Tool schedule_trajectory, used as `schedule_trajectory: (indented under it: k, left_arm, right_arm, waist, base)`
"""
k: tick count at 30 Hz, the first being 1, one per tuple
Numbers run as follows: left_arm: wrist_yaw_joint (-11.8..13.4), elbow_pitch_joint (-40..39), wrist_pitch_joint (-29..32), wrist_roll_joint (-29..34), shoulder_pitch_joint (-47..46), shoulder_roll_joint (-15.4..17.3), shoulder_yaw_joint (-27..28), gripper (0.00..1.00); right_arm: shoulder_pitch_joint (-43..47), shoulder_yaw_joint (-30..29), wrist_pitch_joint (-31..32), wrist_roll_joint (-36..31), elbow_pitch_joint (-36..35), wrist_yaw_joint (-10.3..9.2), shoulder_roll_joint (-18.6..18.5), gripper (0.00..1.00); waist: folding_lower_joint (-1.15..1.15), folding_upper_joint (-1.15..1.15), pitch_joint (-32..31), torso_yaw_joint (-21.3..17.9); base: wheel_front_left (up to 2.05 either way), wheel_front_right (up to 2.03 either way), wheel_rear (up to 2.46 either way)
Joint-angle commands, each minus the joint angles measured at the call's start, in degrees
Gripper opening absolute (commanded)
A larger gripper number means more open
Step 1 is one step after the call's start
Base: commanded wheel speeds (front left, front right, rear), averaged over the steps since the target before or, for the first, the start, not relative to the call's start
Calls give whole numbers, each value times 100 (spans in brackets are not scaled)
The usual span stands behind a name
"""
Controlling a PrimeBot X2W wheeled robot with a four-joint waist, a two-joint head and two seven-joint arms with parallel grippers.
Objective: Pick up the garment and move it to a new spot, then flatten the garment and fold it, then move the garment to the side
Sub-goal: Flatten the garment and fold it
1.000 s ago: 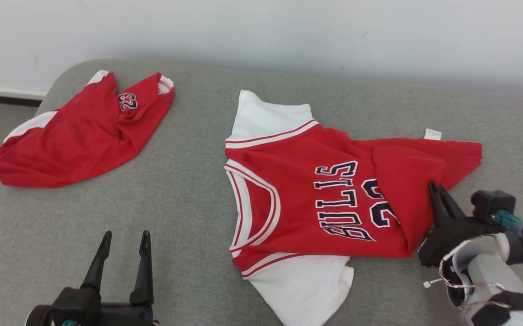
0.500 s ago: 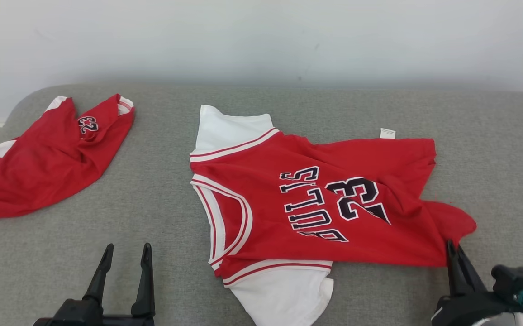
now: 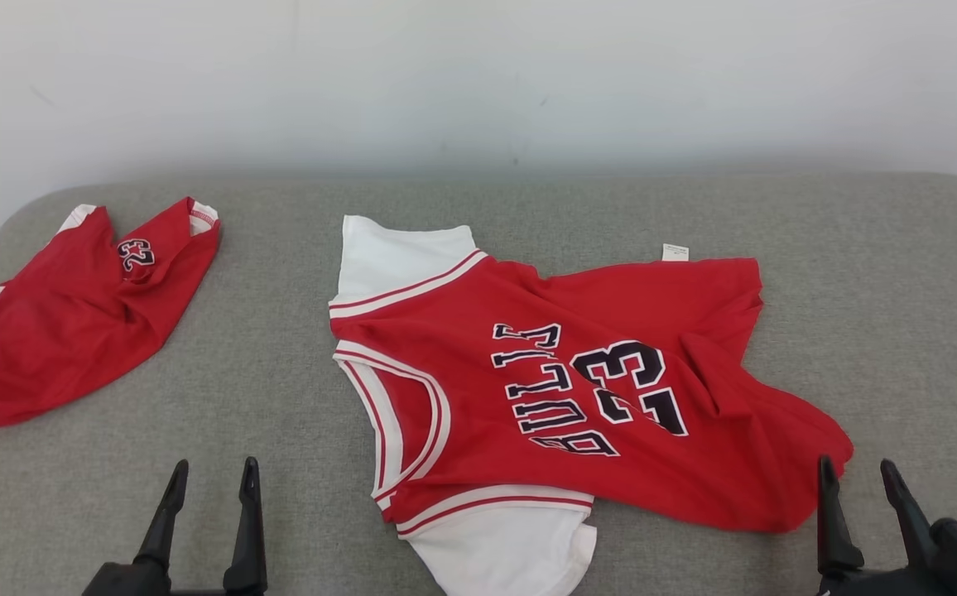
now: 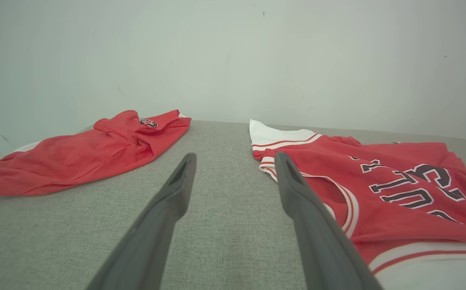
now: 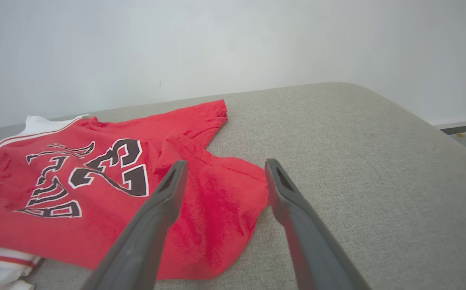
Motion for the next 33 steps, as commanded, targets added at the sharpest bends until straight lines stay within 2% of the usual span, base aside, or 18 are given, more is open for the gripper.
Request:
schedule_trajectory:
  k: [1,13,33]
  left_arm:
    - [10,-39,-19,66,88,11,36,100]
    - [10,-183,-19,167,308,-3,227,100]
    - [10,-227,-19,181,362,-20,252,100]
  right_arm:
    - [53,-2,-56,-53,-143,3,18,100]
    - [223,289,-343,-80,-980,3,59,100]
    - [227,482,-494,-53,-841,3,140,100]
  waist:
    - [0,0,-58,-51]
    - [0,0,-181,-199]
    - [0,0,-74,-110]
  base:
    - [0,0,0]
    - [0,0,0]
    - [0,0,0]
